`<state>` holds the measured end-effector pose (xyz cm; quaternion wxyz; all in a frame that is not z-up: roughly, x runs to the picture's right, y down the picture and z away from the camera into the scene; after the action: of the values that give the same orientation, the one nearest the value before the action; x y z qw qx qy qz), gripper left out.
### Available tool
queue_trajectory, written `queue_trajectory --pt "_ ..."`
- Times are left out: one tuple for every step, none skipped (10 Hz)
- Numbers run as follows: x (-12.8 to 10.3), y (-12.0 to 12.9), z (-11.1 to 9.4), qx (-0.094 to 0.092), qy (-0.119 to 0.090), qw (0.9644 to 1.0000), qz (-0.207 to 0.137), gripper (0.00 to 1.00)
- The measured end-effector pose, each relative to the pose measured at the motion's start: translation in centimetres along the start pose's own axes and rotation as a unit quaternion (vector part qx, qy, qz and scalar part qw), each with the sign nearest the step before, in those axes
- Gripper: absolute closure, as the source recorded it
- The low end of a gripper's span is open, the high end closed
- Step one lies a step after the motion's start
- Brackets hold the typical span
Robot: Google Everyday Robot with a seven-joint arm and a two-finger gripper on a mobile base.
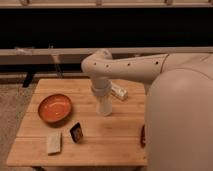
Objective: Place the ceramic cup over the eraser
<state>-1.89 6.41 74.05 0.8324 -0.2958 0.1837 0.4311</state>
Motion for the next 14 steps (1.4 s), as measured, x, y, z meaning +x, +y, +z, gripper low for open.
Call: queue_trajectory --pt "0.1 0.0 -0.4 -0.002 -0.001 1.0 0.0 0.87" --pt "-0.1 -0.4 -0.1 -0.005 0.0 1.0 -0.001 0.77" --pt "-0.4 -1.3 0.7 -0.008 0.0 1.0 -0.001 0.67" --pt "-0.7 -2.1 1.7 -0.011 -0.004 0.9999 -0.001 0.57" --pt "-1.1 -2.7 2.3 -0.012 -0.01 0.9999 -0.002 0.49" --pt "-1.2 -3.1 2.8 -0.012 -0.017 0.9998 -0.005 0.37" --pt "-1.4 -3.3 2.9 -0.011 -0.024 0.9996 -0.01 0.27" --pt "-1.5 -3.5 2.9 -0.009 -0.029 0.9995 -0.013 0.22" --pt "-1.7 -3.7 2.8 -0.007 -0.034 0.9993 -0.016 0.2" --pt "-2.0 -3.9 2.7 -0.006 -0.038 0.9991 -0.018 0.2" --pt "-2.1 -4.2 2.6 -0.006 -0.041 0.999 -0.02 0.2" --pt "-2.2 -4.5 2.5 -0.005 -0.043 0.9989 -0.021 0.2" --pt "-2.4 -4.7 2.5 -0.004 -0.044 0.9988 -0.021 0.2" --pt "-2.6 -5.0 2.6 -0.003 -0.043 0.9988 -0.02 0.2"
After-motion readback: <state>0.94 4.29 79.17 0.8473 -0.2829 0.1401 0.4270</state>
